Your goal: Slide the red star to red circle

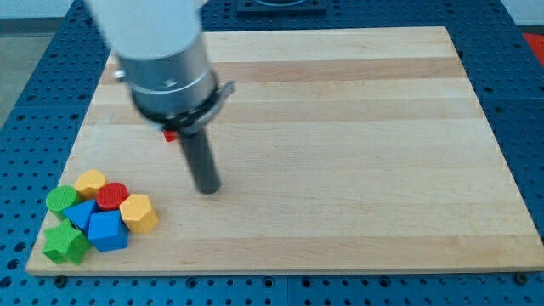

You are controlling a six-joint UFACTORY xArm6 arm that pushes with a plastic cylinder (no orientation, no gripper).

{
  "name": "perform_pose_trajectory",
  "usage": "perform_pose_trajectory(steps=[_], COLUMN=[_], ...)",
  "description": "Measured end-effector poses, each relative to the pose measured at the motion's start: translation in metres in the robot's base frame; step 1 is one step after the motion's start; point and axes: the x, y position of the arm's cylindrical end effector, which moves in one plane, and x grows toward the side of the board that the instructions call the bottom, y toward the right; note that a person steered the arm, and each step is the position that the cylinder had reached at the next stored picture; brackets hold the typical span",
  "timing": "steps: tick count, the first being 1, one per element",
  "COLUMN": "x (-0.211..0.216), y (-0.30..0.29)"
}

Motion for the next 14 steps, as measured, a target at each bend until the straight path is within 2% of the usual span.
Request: perform_pose_trajectory(steps=[2,3,6,9,12,14], x=[-0.104,-0.151,-0.101,-0.080,-0.071,-0.060], y=[0.009,-0.010,-0.102,-0.102,-0.039,-0.070])
